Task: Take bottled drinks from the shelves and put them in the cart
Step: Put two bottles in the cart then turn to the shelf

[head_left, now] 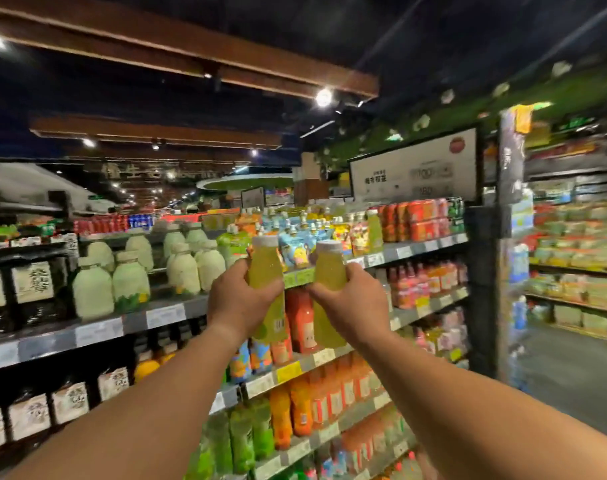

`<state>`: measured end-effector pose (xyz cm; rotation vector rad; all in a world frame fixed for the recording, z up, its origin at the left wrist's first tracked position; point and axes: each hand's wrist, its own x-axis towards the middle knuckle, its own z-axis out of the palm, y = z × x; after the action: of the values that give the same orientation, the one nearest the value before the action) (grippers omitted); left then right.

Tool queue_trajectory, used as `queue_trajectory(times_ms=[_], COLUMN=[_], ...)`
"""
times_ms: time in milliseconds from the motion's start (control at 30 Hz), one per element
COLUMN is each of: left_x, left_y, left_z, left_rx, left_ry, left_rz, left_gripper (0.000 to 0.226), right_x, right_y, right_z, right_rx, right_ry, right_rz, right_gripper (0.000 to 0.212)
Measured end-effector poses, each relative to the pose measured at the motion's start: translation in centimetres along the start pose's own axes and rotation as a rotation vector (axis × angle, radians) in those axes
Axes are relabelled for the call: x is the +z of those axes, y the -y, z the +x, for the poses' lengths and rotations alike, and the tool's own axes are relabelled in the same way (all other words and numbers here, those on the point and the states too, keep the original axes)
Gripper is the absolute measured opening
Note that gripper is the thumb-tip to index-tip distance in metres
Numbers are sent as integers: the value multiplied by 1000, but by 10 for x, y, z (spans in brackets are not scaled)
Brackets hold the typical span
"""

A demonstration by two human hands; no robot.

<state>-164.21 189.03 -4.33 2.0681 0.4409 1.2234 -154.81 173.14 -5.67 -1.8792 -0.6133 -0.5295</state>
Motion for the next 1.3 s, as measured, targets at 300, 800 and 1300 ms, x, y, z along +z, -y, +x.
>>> queue_trajectory(times_ms=[300,800,1300], left_x=[208,453,635], left_y=[-73,-67,-62], left_z=[37,190,336], left_rx=[40,83,-32], left_ry=[86,99,-83], left_rz=[-164,-103,113], left_gripper=[31,31,32], right_x=[-120,-91,-8], right_y=[-132,-307,-414], right_z=[119,333,564], right_rx=[30,93,-28], right_ry=[-56,-55,42], right_rz=[-163,-170,50], right_gripper=[44,48,39])
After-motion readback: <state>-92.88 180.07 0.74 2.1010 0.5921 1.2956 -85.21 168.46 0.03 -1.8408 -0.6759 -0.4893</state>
